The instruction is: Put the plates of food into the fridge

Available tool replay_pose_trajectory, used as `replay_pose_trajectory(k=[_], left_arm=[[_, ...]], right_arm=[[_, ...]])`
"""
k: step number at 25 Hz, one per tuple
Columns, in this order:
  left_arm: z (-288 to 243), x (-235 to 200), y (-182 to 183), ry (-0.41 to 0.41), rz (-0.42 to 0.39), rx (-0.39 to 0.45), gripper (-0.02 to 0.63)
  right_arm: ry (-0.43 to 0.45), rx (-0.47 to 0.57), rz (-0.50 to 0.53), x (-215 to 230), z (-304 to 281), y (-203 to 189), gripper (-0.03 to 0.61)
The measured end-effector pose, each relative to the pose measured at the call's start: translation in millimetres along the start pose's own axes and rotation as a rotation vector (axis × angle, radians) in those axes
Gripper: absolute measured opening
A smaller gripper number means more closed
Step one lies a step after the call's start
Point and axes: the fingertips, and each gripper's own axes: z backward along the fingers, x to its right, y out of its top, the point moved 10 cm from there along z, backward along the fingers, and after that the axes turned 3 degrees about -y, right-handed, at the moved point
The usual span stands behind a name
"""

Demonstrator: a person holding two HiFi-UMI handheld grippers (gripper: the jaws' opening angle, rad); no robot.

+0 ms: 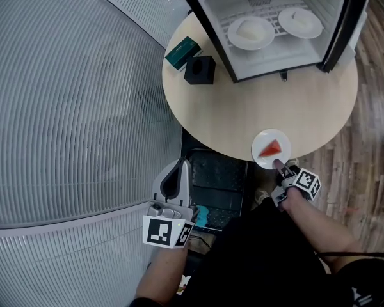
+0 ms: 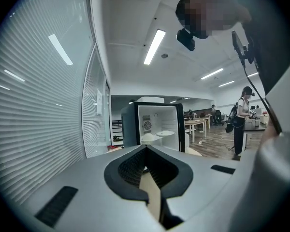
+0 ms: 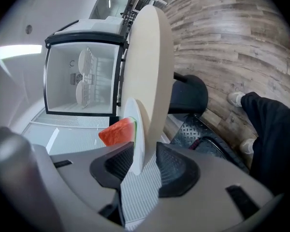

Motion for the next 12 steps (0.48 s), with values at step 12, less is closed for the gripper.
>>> replay_pose_trajectory(k=[12], left_arm=[[-3, 1, 0, -0.005, 0.013, 0.007, 0.003]], right_arm=[[0.012, -0.045, 0.017, -4, 4, 0, 0.023]])
